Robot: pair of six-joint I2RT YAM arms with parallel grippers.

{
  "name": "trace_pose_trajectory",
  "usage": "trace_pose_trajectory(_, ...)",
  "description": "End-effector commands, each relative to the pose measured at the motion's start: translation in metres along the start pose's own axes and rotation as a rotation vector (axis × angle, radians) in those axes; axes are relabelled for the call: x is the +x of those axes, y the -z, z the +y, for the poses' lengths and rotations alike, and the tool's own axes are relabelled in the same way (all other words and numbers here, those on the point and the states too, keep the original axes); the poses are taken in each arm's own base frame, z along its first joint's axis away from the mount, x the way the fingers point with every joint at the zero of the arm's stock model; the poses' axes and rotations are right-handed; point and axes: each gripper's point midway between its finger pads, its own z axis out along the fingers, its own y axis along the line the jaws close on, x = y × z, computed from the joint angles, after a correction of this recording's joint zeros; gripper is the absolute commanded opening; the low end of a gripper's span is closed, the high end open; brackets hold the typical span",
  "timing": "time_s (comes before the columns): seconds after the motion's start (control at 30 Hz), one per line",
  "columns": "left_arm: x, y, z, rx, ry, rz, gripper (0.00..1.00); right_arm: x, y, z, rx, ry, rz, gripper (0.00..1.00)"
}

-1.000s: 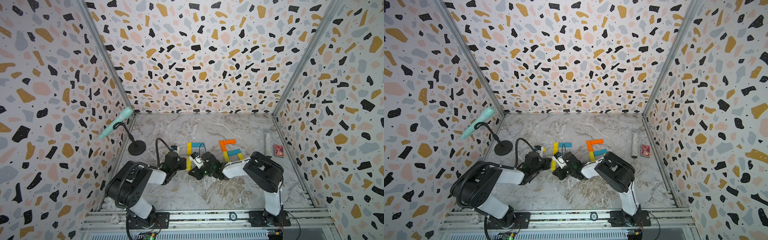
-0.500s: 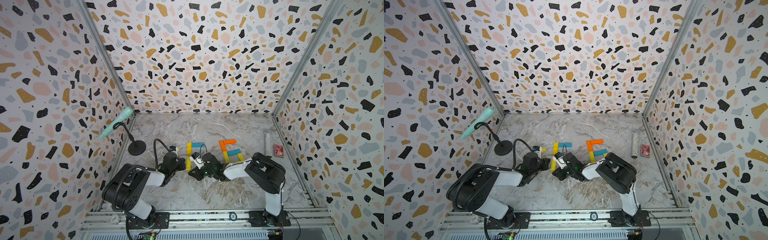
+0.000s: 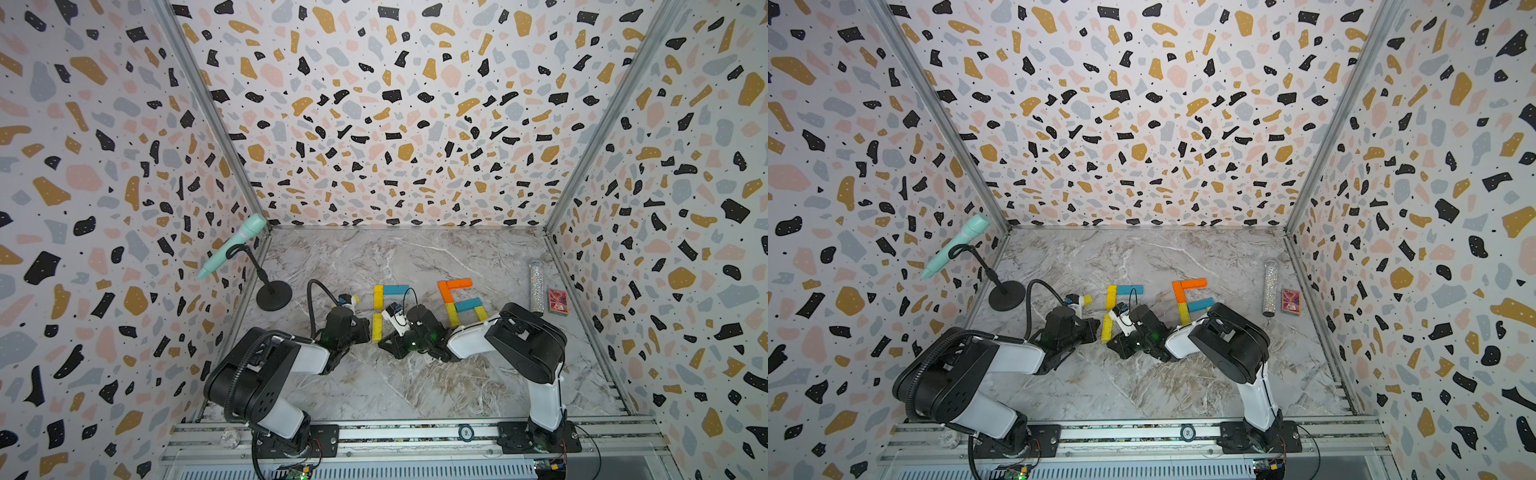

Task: Assemble the number 6 with building blocks
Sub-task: Assemble the building block at the center of the board.

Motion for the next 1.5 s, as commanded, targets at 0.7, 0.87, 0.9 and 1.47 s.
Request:
trace_pose_trajectory(0.7, -0.001, -0.012, -0.006, 0.034, -0.018, 0.017, 0.00, -0.002, -0.002, -0.018, 0.050, -0.051, -0.026, 0.15)
trace_pose_trajectory(0.87, -0.001, -0.008, -0.001, 0.006, -0.015, 0.013, 0.00, 0.000, -0.001, -0.018, 0.053, -0.047, -0.022, 0.15)
trace_pose_trajectory(0.9, -0.002, -0.007, 0.001, -0.004, -0.015, 0.011, 0.00, 0.001, -0.001, -0.019, 0.054, -0.046, -0.021, 0.15)
trace_pose_trajectory(1.47, -0.021, 0.023, 0.010, -0.067, 0.000, -0.078, 0.00, 0.000, -0.012, -0.005, 0.034, -0.025, -0.007, 0.15)
